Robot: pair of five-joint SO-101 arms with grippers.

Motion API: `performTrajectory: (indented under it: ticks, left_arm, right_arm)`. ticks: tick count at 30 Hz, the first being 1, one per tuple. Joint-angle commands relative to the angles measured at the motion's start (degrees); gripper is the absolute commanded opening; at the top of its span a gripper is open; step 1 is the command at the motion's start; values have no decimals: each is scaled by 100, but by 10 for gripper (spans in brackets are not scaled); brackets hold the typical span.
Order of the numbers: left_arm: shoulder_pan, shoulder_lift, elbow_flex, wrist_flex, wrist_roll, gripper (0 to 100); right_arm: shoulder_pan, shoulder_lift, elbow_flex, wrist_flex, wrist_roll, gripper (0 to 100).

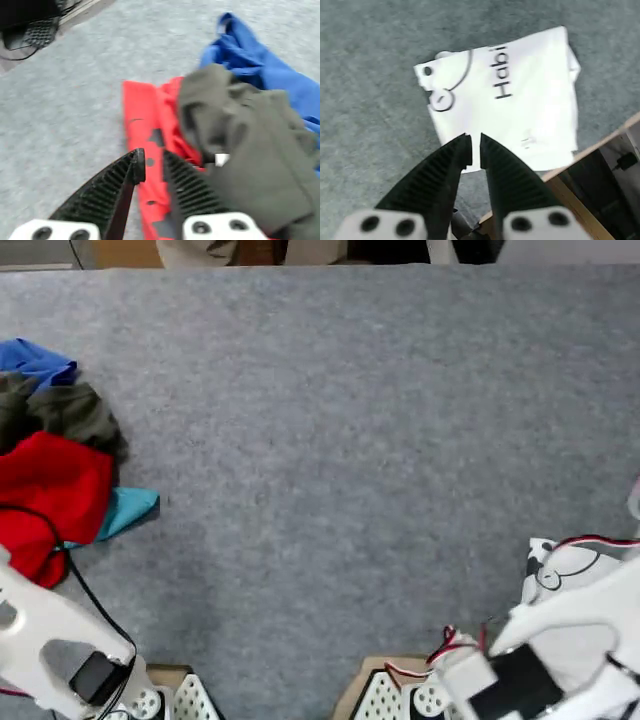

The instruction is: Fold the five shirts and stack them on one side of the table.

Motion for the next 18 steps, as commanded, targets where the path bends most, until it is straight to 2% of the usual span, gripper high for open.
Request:
performTrajectory:
  ticks: [1, 3, 8, 11, 16, 18]
  left_arm:
    - [-220, -347, 290, 62, -62, 231]
    - [-211, -347, 782, 62, -62, 274]
    - [-123, -374, 2690, 62, -62, 264]
    - [0, -400, 3701, 53, -62, 202]
    - [316, -347, 4448, 44, -26, 40]
    - [457, -338, 4624, 0, -26, 19]
  right_arm:
    - [-760, -523, 382, -18, -237, 51]
    - [-1156, -558, 514, -211, -422, 51]
    - [-2009, -479, 681, -712, -633, 51]
    - [-2396, -391, 716, -976, -633, 51]
    - [-2668, -180, 673, -1248, -633, 51]
    - [-2686, -163, 681, -1248, -633, 51]
